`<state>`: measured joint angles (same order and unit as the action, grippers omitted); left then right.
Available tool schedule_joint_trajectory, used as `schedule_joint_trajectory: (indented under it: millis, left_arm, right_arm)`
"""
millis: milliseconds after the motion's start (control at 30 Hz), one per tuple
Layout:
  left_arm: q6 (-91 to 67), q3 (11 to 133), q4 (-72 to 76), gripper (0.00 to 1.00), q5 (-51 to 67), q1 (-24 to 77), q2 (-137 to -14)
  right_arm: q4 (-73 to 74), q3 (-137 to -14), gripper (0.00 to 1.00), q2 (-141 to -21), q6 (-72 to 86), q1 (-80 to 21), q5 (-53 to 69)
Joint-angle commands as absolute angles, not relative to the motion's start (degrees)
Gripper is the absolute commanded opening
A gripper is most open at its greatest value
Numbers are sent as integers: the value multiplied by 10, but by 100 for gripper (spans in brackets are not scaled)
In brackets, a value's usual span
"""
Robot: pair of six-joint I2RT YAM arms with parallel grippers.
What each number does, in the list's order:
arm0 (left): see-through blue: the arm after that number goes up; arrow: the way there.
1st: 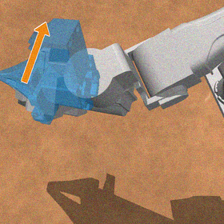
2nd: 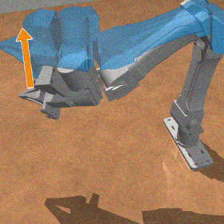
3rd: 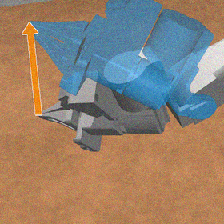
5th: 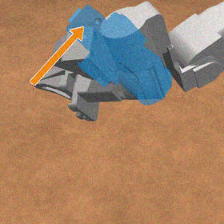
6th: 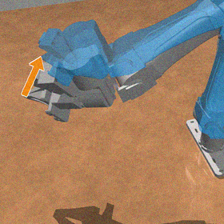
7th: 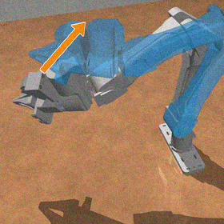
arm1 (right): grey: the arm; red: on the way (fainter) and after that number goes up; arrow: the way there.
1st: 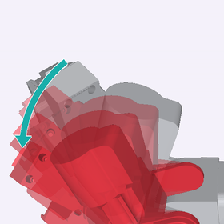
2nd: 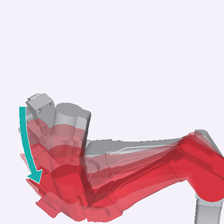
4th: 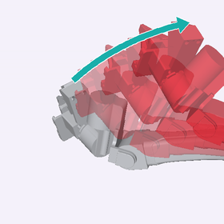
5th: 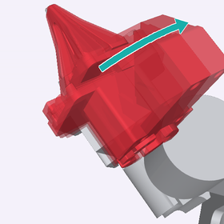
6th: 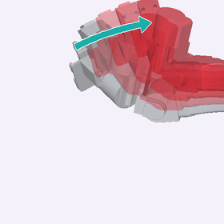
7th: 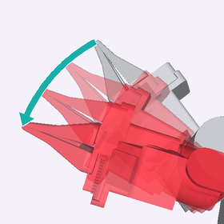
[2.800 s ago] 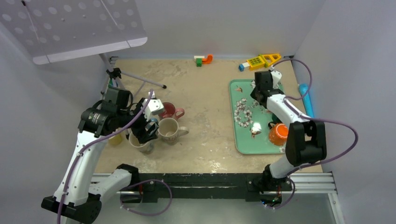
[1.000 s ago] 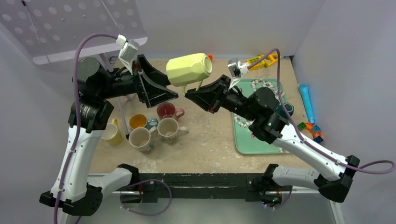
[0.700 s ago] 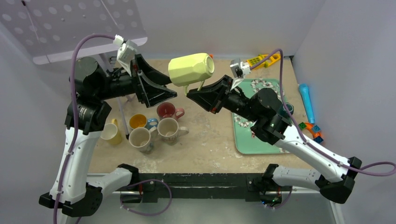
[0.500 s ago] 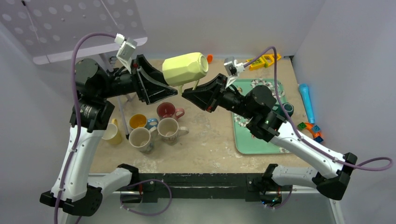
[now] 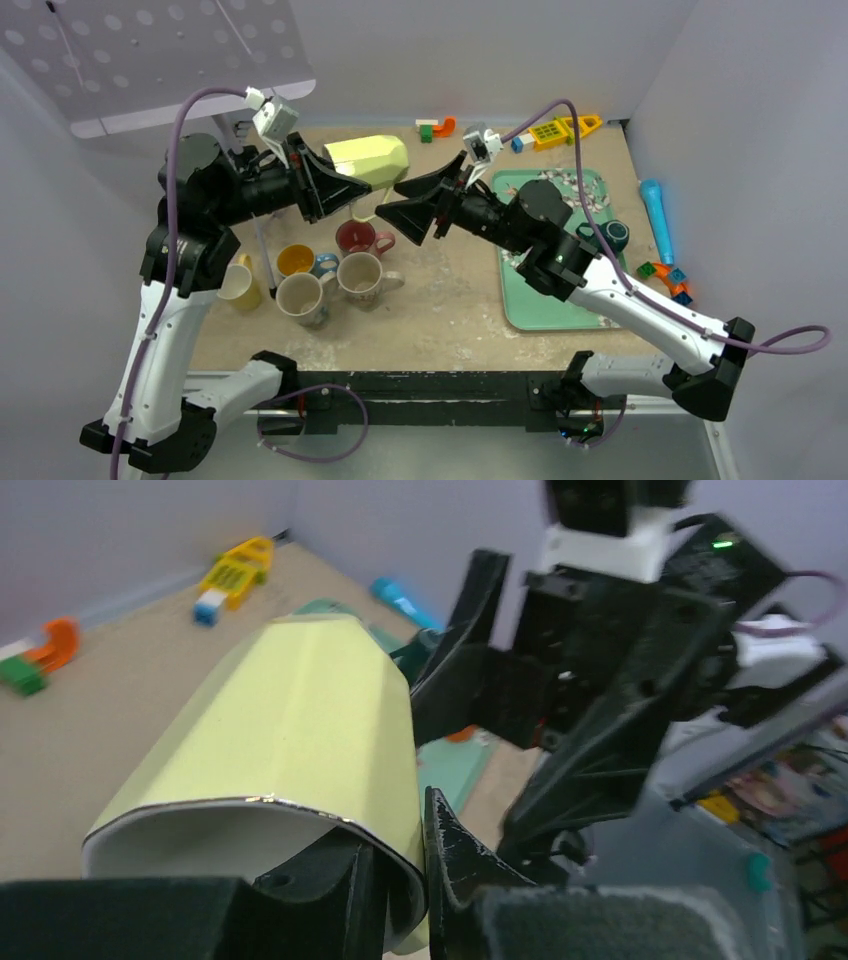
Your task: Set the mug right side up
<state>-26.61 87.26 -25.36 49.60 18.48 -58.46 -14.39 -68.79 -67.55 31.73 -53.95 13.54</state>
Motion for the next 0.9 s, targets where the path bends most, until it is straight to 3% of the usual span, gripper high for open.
schedule_joint_trajectory:
  millis: [0, 200, 400, 567, 700, 867]
  left_arm:
    - [-60, 915, -493, 0, 234, 178, -584]
    - [206, 923, -701, 0, 29, 176, -575]
    - [308, 868, -828, 0, -121, 156, -582]
    - [375, 820, -840, 0, -151, 61, -575]
    - [432, 821, -843, 0, -74, -79, -599]
    - [469, 767, -819, 0, -43, -168, -606]
  right_arm:
    - [-77, -718, 88, -669, 227, -530, -11]
    - [-20, -704, 95, -663, 201, -530, -88]
    - [-6, -698, 98, -657, 172, -530, -105]
    - [-4, -681, 99, -652, 163, -530, -116]
    - [-6, -668, 99, -644, 161, -530, -114]
    - [-7, -659, 99, -632, 152, -530, -119]
